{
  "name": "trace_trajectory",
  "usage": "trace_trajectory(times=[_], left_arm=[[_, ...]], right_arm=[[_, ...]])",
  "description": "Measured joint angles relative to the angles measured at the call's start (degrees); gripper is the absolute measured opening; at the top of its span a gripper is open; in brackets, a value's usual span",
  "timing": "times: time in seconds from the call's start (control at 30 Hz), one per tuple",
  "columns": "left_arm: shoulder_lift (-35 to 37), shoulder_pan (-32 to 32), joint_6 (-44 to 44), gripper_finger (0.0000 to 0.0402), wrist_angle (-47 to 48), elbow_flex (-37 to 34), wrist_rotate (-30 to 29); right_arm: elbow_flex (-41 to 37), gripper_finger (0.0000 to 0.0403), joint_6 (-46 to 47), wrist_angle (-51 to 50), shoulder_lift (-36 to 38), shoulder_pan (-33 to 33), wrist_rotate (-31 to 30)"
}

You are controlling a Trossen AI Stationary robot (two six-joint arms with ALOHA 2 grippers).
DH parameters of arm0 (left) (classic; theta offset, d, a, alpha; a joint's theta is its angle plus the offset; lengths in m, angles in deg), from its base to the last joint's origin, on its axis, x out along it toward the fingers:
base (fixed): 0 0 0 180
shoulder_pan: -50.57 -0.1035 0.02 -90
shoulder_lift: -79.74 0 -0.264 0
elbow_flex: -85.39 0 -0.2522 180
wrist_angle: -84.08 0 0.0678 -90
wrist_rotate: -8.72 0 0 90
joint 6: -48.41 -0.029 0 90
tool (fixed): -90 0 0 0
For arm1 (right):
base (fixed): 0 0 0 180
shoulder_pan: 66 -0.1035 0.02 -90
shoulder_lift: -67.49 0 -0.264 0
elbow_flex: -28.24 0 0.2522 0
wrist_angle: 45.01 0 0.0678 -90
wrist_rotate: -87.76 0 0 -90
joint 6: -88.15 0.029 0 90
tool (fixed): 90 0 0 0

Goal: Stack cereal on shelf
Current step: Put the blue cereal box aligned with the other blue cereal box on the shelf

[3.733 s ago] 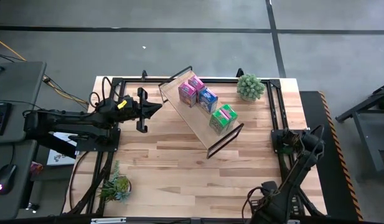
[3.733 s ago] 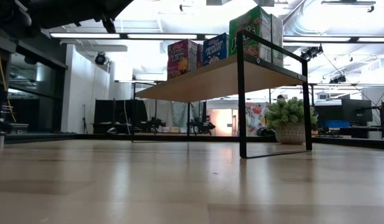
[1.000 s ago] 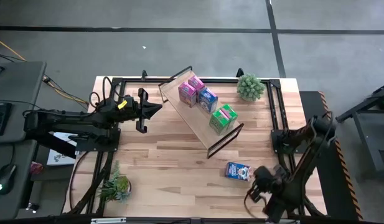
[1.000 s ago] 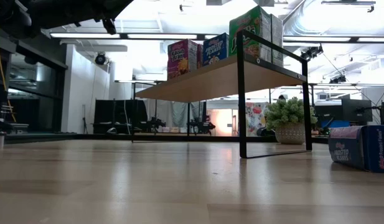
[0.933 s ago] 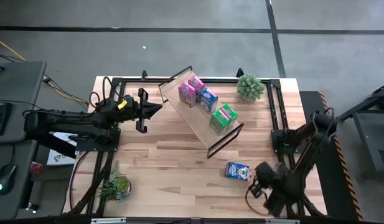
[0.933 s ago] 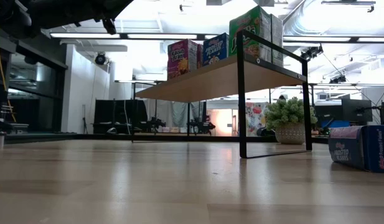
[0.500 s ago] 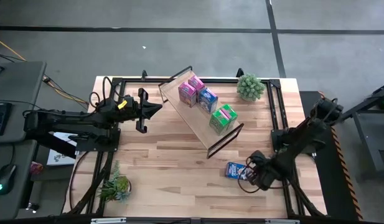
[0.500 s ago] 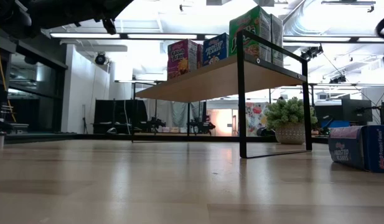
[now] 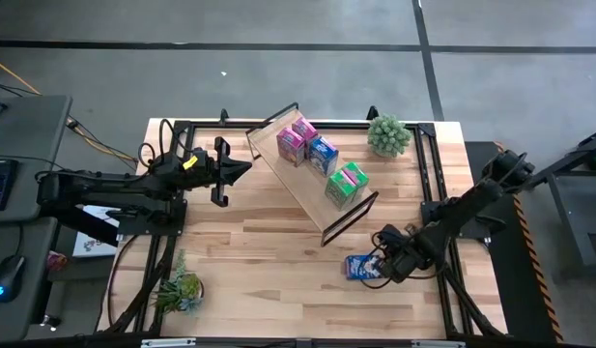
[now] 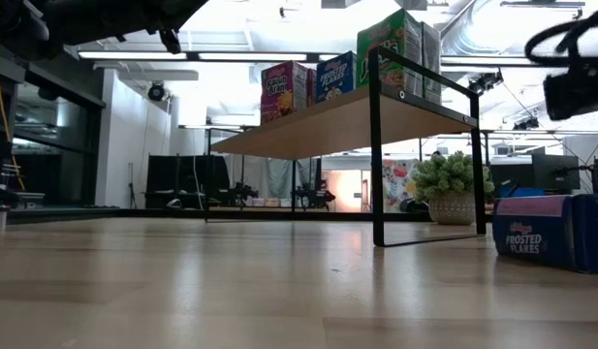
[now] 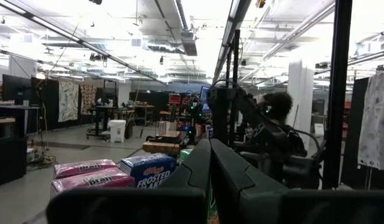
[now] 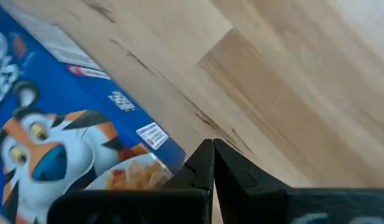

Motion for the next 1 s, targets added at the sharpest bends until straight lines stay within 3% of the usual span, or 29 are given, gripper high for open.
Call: trace_trajectory(times=[0.17, 0.33, 0.5, 0.73, 1.0], left_arm=[[0.0, 0.0, 0.0, 0.0, 0.3, 0.0, 0.0], [0.0, 0.0, 0.0, 0.0, 0.4, 0.0, 0.0], [0.0, 0.0, 0.1, 0.0, 0.6, 0.0, 0.0], [0.0, 0.0, 0.1, 0.0, 2.5, 0.0, 0.0], [0.0, 0.0, 0.1, 0.0, 2.8, 0.0, 0.0]], right_arm=[[0.0, 0.0, 0.5, -5.1, 6.1, -3.7, -3.8], [0.0, 0.0, 8.8, -11.7, 13.4, -11.3, -8.2], [0.0, 0.0, 11.7, -6.1, 17.0, -20.3, -21.0], [0.0, 0.0, 13.2, -2.4, 10.0, -26.8, -32.1], [0.0, 0.0, 13.4, 4.3, -2.9, -27.0, -33.3]])
